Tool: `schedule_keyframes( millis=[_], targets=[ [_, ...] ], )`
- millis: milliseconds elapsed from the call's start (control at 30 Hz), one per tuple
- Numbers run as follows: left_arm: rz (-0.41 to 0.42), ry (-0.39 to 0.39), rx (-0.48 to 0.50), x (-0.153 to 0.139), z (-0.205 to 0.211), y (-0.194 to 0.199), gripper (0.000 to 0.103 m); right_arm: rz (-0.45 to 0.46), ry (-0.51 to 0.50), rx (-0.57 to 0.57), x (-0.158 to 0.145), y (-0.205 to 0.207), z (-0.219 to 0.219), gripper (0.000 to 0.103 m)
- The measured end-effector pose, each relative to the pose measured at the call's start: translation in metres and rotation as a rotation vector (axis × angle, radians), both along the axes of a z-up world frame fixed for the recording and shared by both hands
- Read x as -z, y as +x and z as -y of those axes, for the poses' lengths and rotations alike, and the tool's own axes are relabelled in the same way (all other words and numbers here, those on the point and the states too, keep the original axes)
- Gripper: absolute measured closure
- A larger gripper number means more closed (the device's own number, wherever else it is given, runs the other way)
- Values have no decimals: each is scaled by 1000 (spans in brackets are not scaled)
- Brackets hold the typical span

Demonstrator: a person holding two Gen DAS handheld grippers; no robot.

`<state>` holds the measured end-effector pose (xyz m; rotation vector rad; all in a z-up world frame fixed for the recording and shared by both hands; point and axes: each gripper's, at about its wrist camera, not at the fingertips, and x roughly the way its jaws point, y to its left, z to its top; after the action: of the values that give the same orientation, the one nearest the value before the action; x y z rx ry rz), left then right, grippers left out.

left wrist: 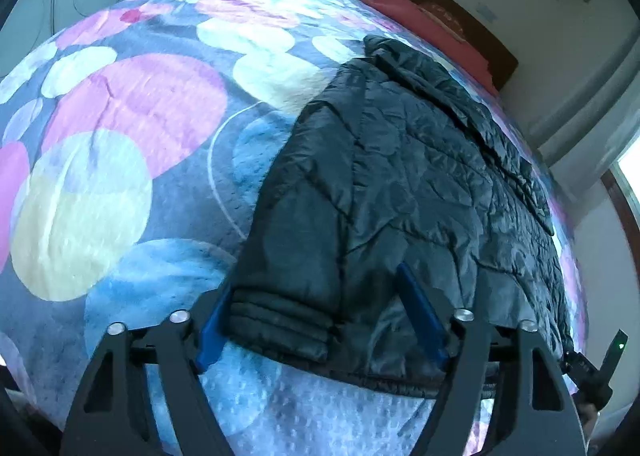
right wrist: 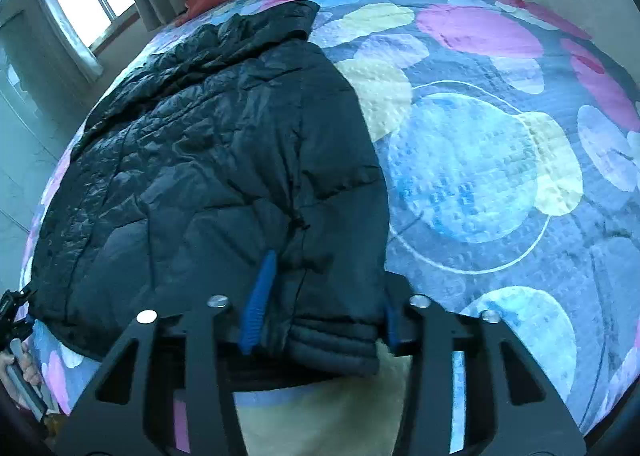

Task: Fold large clothes

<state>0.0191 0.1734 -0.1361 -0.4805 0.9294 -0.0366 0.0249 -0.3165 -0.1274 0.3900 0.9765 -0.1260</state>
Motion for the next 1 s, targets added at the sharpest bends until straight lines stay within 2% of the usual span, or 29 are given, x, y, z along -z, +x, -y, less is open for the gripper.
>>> schedule_keyframes(
  millis=[33,67,133,233,533,733,833,900,1000],
  targets=[
    [5,-5,-3,-1,1,-1,49,6,11,1,0,-1,0,65],
    [9,-9,-6,-1,1,-1,54,11,20,2,-1,-2,0,69],
    [27,-25,-12,-3,-1,-4,74,26,41,3,-3,-4,2,75],
    [67,-52,-14,-9,-4,-9,86,44,66,7,-6,-7,3,81],
    [177,-116,-9,-59,-13,-33,91,92,182,6,-31,-24,13,87],
    [169,-154,-24,-71,-22,-48,91,99,200,-9,-45,-38,14,88],
    [177,-159,-29,-77,-23,-42,91,125,241,-15,-55,-34,17,89],
    [204,-176,-27,-86,-24,-34,91,162,277,-26,-67,-25,19,89],
    [269,-152,1,-109,-18,-8,91,217,305,-50,-88,-8,19,89]
  ],
)
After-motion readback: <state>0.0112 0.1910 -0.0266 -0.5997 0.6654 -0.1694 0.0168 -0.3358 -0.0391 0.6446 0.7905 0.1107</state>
